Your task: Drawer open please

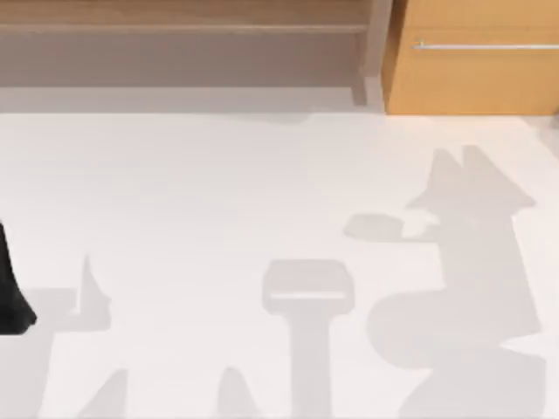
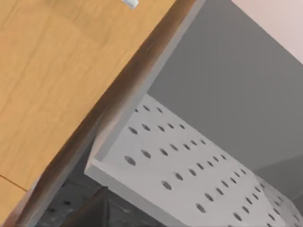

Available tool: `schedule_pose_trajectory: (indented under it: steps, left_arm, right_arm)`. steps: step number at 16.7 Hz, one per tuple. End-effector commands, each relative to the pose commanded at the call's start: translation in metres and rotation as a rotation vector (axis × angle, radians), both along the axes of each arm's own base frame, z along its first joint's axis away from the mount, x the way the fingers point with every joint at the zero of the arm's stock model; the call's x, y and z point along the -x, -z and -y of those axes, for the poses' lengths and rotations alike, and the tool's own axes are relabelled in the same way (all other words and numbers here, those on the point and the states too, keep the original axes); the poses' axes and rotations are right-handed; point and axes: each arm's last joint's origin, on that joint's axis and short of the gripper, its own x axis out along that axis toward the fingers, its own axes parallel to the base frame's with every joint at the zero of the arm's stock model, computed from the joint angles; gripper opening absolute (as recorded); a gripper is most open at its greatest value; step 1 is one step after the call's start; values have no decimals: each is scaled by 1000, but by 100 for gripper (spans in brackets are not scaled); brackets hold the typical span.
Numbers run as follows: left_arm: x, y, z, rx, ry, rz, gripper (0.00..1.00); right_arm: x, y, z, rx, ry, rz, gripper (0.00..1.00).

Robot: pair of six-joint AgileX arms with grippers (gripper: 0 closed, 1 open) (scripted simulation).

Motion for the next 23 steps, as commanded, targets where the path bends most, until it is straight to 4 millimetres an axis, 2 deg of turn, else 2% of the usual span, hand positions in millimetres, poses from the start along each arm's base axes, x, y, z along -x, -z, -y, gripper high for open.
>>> schedule_pose_trajectory:
  steps: [3,5,8,11,13,19,23]
  left_arm:
    - [0,0,0,0,0,0,100]
    - [0,0,0,0,0,0,100]
    - [0,0,0,0,0,0,100]
    - [0,0,0,0,0,0,100]
    - [0,0,0,0,0,0,100]
    - [0,0,0,0,0,0,100]
    - [0,0,0,0,0,0,100]
  right_arm:
    - [-35,38,-41,304,4,-4,100]
    - [-49,63,-72,494,5,-6,100]
    - [-59,96,-116,724,8,-8,100]
    - [-60,118,-148,861,10,-9,100]
    - [-59,125,-158,900,11,-10,100]
    - [-59,126,-157,903,11,-14,100]
    - [-74,125,-158,903,11,-10,100]
